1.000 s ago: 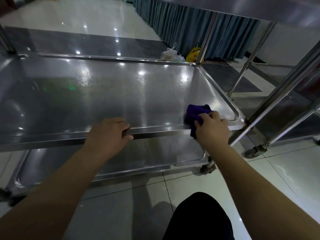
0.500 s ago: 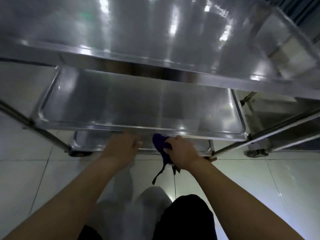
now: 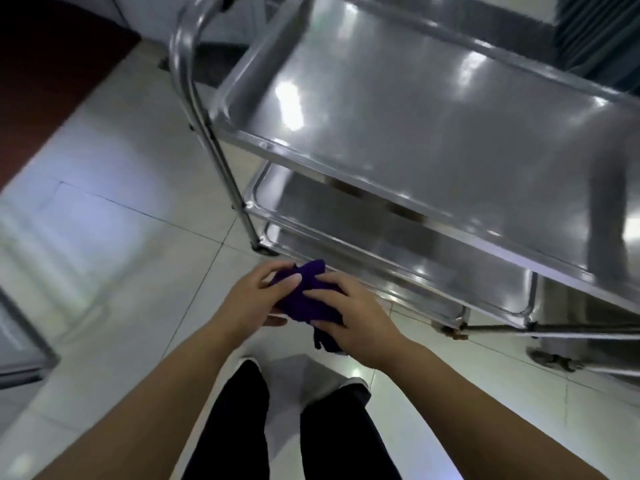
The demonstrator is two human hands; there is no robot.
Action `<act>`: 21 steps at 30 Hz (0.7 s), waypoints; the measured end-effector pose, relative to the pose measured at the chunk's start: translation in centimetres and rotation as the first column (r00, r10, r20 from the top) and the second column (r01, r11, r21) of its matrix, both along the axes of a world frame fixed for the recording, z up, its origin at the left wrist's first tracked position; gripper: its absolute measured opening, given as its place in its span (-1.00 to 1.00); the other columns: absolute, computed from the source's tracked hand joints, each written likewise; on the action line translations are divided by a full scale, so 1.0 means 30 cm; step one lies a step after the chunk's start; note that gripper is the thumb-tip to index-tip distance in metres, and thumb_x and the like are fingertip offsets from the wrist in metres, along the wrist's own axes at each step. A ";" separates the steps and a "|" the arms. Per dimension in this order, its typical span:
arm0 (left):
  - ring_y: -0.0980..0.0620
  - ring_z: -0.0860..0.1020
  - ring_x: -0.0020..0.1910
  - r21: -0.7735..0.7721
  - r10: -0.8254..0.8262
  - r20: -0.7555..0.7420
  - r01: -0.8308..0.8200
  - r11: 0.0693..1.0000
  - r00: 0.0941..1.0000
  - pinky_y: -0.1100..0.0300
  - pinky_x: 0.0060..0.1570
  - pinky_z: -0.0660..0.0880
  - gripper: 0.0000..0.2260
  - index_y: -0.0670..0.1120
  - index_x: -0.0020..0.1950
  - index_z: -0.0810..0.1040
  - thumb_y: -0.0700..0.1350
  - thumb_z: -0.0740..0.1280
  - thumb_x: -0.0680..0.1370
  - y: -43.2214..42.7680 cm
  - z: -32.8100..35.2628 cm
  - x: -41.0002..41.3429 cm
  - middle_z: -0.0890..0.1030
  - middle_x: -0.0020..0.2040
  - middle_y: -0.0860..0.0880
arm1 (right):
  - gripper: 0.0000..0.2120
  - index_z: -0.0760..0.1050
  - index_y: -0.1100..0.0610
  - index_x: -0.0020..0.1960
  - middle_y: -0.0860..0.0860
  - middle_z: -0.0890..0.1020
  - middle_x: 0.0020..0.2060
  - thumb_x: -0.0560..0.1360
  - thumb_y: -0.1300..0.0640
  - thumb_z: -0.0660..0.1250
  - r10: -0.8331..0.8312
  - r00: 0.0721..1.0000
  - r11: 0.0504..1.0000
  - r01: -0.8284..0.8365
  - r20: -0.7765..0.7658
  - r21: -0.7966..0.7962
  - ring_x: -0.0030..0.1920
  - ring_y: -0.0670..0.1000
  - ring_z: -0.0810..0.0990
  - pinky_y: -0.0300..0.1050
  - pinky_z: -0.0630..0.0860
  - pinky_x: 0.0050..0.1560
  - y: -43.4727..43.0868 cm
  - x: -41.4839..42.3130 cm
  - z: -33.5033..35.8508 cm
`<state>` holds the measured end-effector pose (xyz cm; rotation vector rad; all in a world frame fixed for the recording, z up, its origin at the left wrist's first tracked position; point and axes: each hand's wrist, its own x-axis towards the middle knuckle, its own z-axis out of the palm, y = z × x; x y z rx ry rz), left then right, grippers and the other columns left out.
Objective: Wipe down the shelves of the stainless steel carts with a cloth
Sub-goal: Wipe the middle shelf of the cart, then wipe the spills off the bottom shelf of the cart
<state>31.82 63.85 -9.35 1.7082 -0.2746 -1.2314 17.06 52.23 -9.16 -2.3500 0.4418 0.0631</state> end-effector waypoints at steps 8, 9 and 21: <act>0.17 0.59 -0.12 -0.056 0.003 0.380 0.020 0.998 0.925 0.32 -0.18 0.53 -0.76 0.18 -0.08 0.59 -0.20 0.41 0.44 0.310 0.146 0.304 0.62 -0.08 0.13 | -0.26 0.03 -0.35 0.42 -0.25 0.33 0.20 0.43 -0.03 0.41 -0.105 0.991 0.946 0.126 -0.085 0.300 0.08 -0.16 0.52 -0.16 0.58 0.02 0.224 0.354 0.120; 0.15 0.59 -0.10 -0.059 -0.013 0.393 0.040 0.997 0.920 0.30 -0.17 0.54 -0.74 0.19 -0.09 0.59 -0.20 0.41 0.44 0.348 0.158 0.354 0.62 -0.06 0.12 | -0.30 0.08 -0.32 0.41 -0.21 0.32 0.19 0.45 0.00 0.41 -0.116 0.989 0.958 0.134 -0.088 0.253 0.03 -0.17 0.54 -0.17 0.59 0.00 0.259 0.418 0.124; 0.21 0.56 -0.12 -0.008 -0.045 0.536 0.058 0.998 0.843 0.40 -0.28 0.47 -0.60 0.29 0.29 0.30 -0.13 0.24 0.56 0.627 0.311 0.902 0.57 0.00 0.16 | -0.75 0.41 -0.22 -0.13 -0.23 0.53 -0.17 0.51 0.15 0.32 0.007 0.996 0.978 -0.024 0.084 0.207 -0.12 -0.15 0.53 -0.15 0.59 -0.14 0.488 0.987 0.312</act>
